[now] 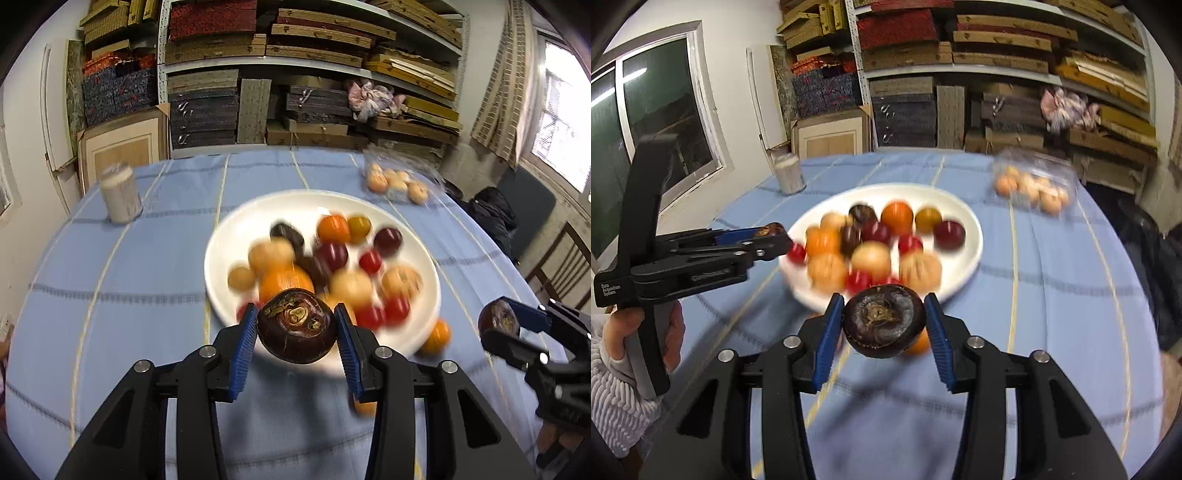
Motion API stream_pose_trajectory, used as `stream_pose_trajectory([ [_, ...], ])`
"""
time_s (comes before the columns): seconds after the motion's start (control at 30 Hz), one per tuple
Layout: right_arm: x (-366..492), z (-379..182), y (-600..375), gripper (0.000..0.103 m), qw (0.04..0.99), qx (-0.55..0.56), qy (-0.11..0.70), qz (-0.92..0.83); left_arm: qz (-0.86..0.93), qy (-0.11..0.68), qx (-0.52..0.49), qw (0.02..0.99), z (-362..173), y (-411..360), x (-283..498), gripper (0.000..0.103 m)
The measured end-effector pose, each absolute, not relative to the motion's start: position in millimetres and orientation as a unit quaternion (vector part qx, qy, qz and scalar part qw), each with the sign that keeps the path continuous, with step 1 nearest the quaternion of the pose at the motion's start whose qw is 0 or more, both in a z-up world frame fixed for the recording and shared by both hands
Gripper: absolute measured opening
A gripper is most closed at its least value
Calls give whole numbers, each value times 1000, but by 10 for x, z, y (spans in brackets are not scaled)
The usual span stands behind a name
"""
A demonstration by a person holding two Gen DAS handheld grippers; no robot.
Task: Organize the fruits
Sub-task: 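Carry both dark fruits onto the white plate and open both tools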
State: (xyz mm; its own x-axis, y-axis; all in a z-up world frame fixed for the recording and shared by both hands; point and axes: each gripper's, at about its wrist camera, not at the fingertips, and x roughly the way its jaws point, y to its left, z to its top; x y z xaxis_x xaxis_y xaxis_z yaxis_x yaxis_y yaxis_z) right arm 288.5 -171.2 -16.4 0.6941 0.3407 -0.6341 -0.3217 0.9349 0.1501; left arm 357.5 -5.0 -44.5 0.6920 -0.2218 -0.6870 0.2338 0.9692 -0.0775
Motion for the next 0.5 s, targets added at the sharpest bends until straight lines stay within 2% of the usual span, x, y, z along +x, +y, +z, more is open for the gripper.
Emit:
stream_pose_trajectory([
  [0.17, 3486, -216, -1629, 44, 917, 10, 361, 169, -123, 384, 0, 915, -368, -197, 4180, 42],
  [0.37, 3990, -431, -1559, 46, 910, 9, 380, 166, -125, 408, 0, 904, -560, -418, 4668, 43],
  [0.4, 4008, -440, -1579, 51, 911, 15, 376, 169, -126, 412, -2, 903, -584, -426, 4701, 48],
  [0.43, 4001, -447, -1618, 70, 911, 24, 373, 173, -126, 412, -5, 903, -600, -421, 4706, 52],
  [0.47, 3966, -444, -1663, 75, 914, 34, 366, 173, -131, 405, -12, 905, -586, -405, 4683, 59],
  [0.5, 3935, -432, -1708, 75, 916, 42, 360, 172, -134, 400, -18, 906, -561, -381, 4650, 62],
])
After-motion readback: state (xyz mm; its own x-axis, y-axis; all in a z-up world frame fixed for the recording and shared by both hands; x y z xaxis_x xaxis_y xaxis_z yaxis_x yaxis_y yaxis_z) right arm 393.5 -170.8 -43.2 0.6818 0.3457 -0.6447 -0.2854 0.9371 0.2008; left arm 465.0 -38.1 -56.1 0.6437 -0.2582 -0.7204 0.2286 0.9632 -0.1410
